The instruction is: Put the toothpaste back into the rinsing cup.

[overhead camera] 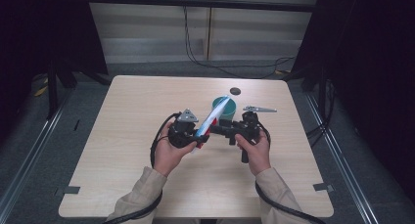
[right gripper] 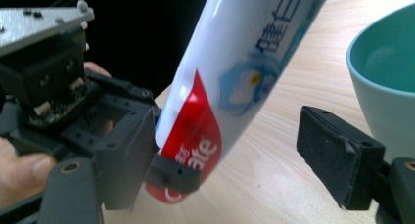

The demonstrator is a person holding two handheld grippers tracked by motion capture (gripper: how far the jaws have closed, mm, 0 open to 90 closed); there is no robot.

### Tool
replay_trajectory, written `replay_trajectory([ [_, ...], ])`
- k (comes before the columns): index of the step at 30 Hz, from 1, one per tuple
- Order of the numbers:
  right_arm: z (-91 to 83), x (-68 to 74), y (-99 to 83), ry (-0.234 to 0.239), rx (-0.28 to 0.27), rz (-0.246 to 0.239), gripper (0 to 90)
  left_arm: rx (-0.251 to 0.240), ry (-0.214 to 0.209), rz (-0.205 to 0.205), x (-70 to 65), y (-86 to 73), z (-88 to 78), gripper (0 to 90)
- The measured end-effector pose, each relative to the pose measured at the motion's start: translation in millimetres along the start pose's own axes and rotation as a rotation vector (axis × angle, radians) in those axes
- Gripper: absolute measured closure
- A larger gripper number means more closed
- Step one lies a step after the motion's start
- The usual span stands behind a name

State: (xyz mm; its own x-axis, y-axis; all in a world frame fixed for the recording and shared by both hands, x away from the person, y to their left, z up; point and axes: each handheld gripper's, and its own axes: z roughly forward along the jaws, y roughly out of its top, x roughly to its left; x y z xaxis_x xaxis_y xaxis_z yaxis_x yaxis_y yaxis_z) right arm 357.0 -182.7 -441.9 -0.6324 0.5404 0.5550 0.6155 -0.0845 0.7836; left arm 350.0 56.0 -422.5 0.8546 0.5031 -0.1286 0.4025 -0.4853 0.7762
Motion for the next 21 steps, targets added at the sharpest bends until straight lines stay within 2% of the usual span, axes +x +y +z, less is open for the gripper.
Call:
replay_trajectory([
  [1,1.1,-0.1,1.5,0.019,-0.011,0.021,24.3,-0.004,-0.007,0.004,-1.2,0.5,1.6,69.9],
  [5,3.5,0.2,3.1,0.018,-0.021,0.035,27.4,-0.002,-0.017,0.004,-2.9,1.7,3.9,69.9],
  [8,6.4,-0.6,3.1,0.04,-0.052,0.081,34.3,-0.002,-0.026,0.009,-5.6,2.4,6.3,69.8],
  [10,6.6,-1.0,3.0,0.015,-0.065,0.093,41.6,-0.006,-0.036,-0.005,-5.3,1.9,7.1,69.7],
  [11,6.6,-1.0,3.0,0.015,-0.065,0.093,41.6,-0.006,-0.036,-0.005,-5.3,1.9,7.1,69.6],
  [12,6.4,-1.2,3.0,0.017,-0.065,0.11,45.8,-0.008,-0.038,-0.009,-4.9,1.6,7.4,69.3],
  [15,6.0,0.7,3.6,0.014,-0.071,0.102,50.0,-0.021,-0.053,-0.022,-4.1,0.2,8.5,68.2],
  [17,4.4,1.5,4.2,0.014,-0.088,0.117,59.4,-0.041,-0.083,-0.058,-3.6,-1.2,11.1,66.7],
  [18,2.2,1.6,4.7,0.011,-0.097,0.124,65.9,-0.049,-0.078,-0.045,-4.4,-1.7,11.7,64.2],
  [19,2.2,1.6,4.7,0.011,-0.097,0.124,65.9,-0.049,-0.071,-0.033,-5.1,-1.6,11.6,64.2],
  [21,0.7,3.3,5.3,0.008,-0.088,0.103,68.5,-0.05,-0.091,-0.038,-4.6,-2.7,13.1,61.7],
])
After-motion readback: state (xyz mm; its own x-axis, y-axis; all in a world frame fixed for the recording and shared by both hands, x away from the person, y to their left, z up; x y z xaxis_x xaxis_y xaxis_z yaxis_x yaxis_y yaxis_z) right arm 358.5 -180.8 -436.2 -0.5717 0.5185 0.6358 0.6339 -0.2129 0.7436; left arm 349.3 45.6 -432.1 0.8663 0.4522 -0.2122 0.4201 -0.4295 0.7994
